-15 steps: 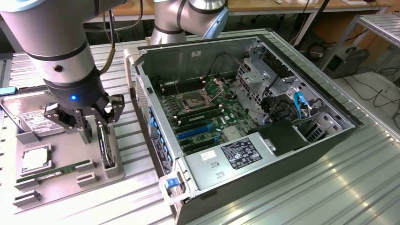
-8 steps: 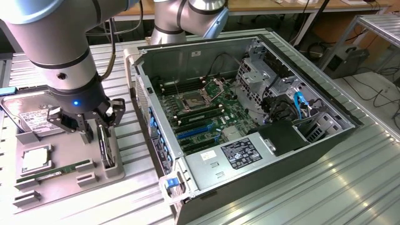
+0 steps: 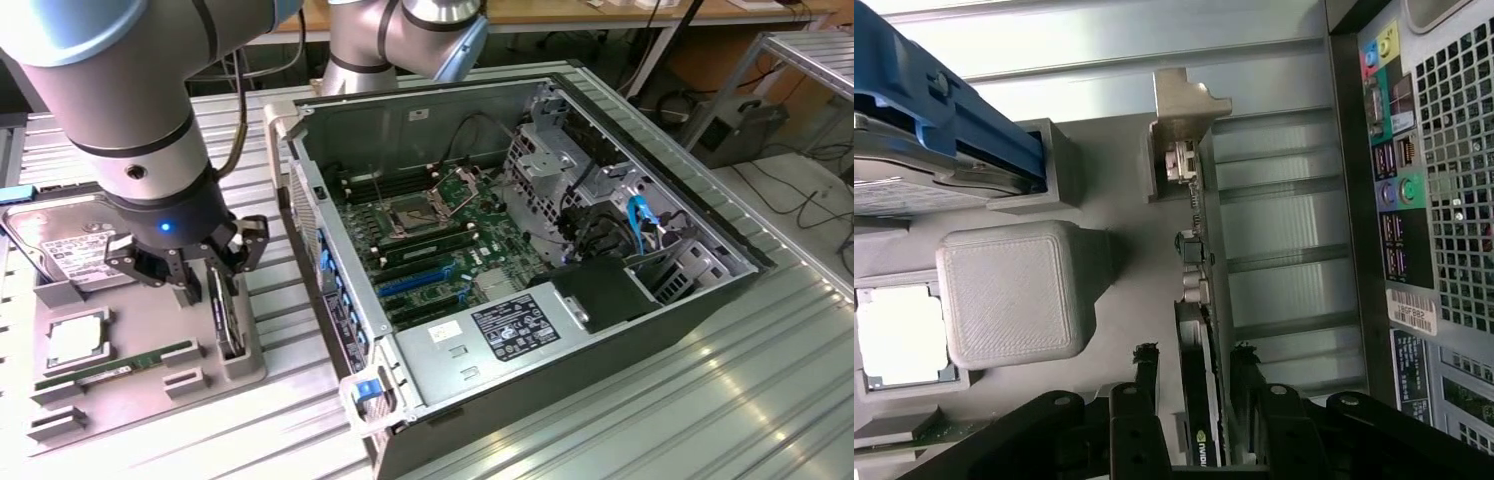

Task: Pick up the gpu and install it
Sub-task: 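Pick up the gpu and move the gpu toward the slot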

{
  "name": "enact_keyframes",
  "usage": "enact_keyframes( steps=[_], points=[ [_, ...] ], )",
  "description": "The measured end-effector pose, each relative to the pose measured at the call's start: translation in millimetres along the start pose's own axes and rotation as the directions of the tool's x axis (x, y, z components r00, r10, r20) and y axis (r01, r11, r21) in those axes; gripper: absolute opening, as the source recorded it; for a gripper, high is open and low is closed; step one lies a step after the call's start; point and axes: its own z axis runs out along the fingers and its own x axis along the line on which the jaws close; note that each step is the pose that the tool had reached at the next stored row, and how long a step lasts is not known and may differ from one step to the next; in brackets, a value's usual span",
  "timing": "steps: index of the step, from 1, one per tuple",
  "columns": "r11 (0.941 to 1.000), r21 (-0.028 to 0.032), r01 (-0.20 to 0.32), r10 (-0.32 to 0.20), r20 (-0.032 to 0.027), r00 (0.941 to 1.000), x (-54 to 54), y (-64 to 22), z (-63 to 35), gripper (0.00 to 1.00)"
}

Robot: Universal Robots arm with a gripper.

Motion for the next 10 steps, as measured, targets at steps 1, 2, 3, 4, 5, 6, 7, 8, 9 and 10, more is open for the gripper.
enact_keyframes(
  steps=[1,2,3,4,5,6,7,8,9,10],
  points=[
    [1.0,-0.0001,0.0,0.0,0.0001,1.0,0.0,0.0,0.4,0.42],
    [1.0,-0.0001,0.0,0.0,0.0001,1.0,-0.1,0.0,0.8,0.42],
    [1.0,0.0,0.0,0.0,0.0001,1.0,-0.1,0.0,1.1,0.42],
    [1.0,0.0,0.0,0.0,0.0,1.0,-0.1,0.0,1.4,0.42],
    [1.0,0.0001,0.0,0.0,0.0,1.0,-0.2,0.0,1.6,0.42],
    [1.0,0.0,0.0,0.0,0.0,1.0,-0.2,0.0,1.9,0.42],
    [1.0,-0.0001,0.0,0.0,0.0001,1.0,-0.2,0.0,2.2,0.42],
    [1.0,0.0,0.0,0.0,0.0001,1.0,-0.2,0.0,2.5,0.42],
    [1.0,0.0,0.0,0.0,0.0001,1.0,-0.2,-0.1,2.8,0.42],
    [1.0,0.0001,0.0,0.0,-0.0001,1.0,-0.2,-0.1,2.8,0.42]
  ],
)
